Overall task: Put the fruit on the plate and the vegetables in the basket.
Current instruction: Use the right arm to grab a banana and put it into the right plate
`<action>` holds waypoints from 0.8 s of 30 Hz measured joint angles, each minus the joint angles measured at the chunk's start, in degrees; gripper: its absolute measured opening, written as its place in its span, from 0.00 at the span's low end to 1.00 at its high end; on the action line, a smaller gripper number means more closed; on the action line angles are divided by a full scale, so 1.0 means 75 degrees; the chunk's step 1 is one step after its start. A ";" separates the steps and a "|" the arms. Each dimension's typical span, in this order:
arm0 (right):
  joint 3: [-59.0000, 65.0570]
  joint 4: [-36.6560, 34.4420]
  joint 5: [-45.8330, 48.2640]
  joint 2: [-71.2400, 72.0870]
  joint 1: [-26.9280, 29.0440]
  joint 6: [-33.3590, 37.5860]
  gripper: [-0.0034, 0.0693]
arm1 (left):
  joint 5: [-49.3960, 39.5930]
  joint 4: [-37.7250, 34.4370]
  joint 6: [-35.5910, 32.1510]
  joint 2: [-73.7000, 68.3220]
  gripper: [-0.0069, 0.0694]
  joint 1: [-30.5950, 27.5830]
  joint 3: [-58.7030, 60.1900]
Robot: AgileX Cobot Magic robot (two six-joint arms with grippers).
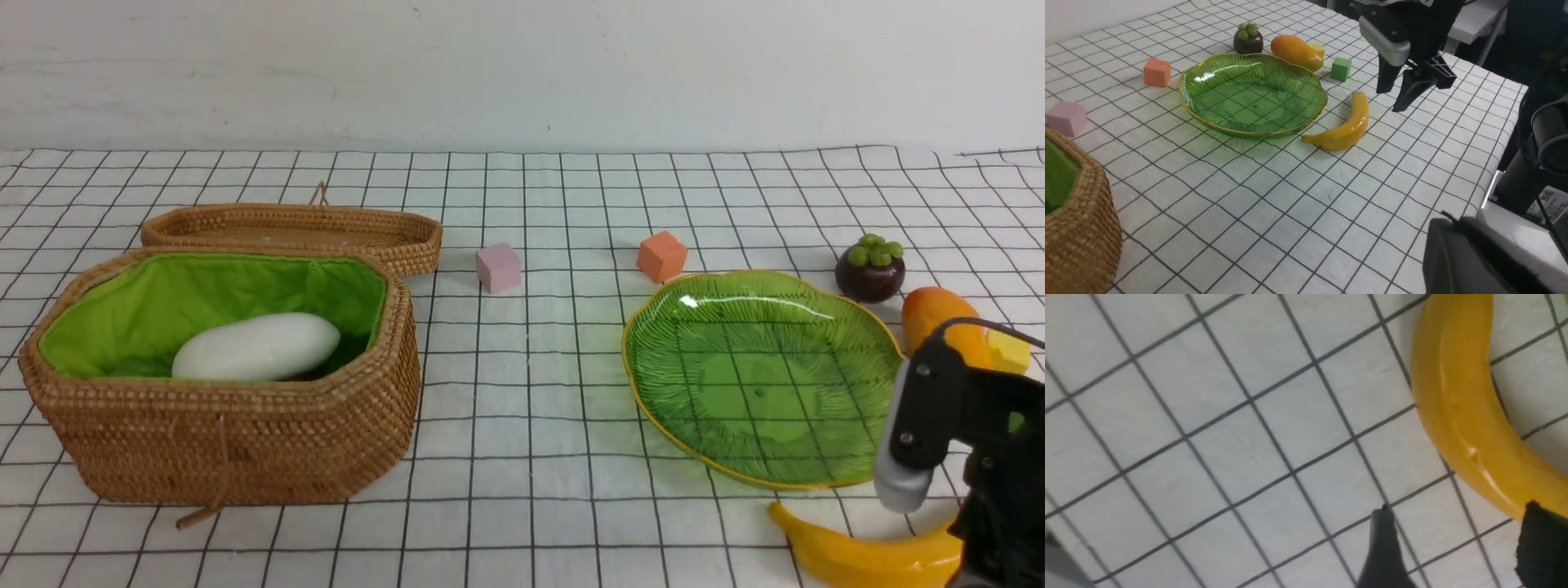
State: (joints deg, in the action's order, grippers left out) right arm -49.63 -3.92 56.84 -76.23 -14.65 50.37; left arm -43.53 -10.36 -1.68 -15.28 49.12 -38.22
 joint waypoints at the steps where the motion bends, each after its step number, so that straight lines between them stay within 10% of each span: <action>1: 0.0018 0.0104 -0.0243 -0.0131 0.0000 0.0085 0.70 | -0.0037 0.0007 0.0009 0.0028 0.07 0.0000 0.0035; 24: 0.0010 0.0601 -0.2062 -0.2734 0.0000 0.1289 0.71 | -0.0303 0.0113 0.0040 0.0053 0.07 0.0000 0.0092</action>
State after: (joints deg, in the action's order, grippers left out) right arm -49.55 0.58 41.37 -96.73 -14.65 60.03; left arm -45.80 -9.51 -1.38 -14.88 49.12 -37.53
